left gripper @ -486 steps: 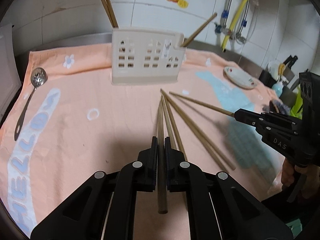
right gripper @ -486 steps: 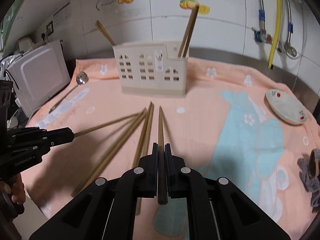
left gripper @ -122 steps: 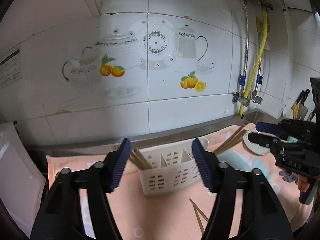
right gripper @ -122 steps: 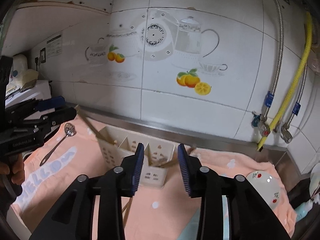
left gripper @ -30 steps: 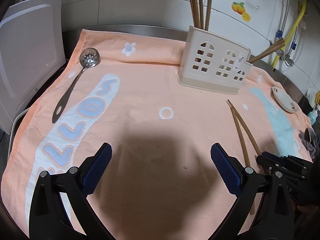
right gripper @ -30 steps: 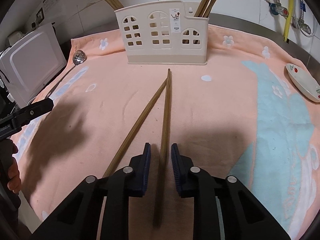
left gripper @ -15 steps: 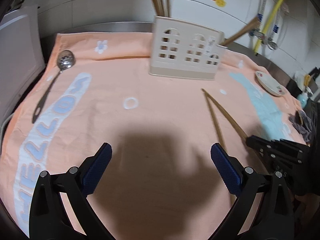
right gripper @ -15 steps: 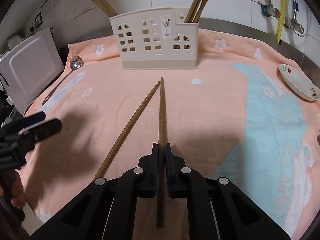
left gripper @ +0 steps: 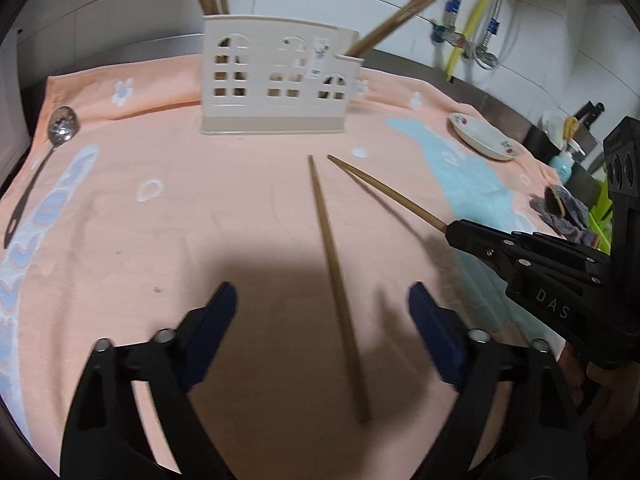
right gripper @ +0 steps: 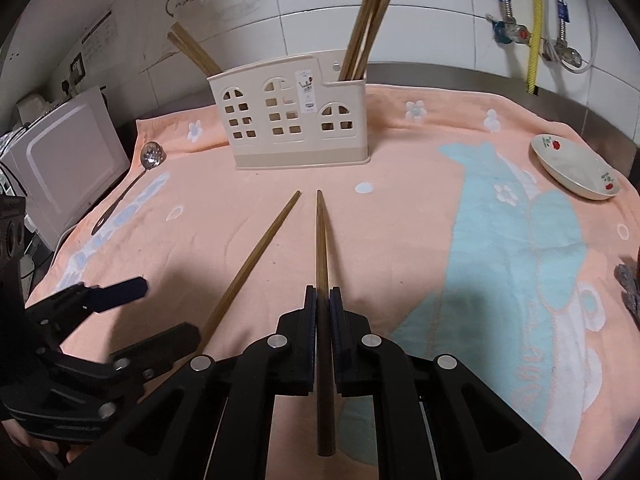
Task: Organize utensils
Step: 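Close the left gripper on the other chopstick while the right gripper holds its own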
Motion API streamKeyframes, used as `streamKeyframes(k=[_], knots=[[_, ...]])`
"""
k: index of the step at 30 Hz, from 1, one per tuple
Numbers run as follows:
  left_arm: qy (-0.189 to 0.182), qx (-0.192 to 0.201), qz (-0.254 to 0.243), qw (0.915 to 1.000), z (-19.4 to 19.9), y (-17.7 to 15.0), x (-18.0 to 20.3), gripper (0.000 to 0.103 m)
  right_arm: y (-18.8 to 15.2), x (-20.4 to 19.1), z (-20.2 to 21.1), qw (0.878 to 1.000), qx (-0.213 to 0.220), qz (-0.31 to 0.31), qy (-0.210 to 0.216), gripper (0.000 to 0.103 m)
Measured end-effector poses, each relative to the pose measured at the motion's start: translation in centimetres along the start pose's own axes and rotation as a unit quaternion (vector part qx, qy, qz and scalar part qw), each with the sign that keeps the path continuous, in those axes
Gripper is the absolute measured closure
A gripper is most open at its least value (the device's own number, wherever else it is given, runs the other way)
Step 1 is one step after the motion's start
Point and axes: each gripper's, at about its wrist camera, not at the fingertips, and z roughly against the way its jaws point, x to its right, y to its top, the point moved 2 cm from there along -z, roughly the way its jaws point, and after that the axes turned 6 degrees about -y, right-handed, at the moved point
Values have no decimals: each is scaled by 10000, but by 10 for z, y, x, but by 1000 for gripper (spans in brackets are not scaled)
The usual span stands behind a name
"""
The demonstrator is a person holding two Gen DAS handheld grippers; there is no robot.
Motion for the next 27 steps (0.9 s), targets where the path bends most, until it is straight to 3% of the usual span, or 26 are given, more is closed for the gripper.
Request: streamKeyframes(k=[11, 27], knots=[[-143, -324, -4, 9994, -24, -3, 10, 80, -6, 12, 2, 9999, 7, -162, 50, 97], [237, -383, -149, 9989, -24, 1, 8, 97, -1, 10, 10, 9998, 106, -115, 86, 97]])
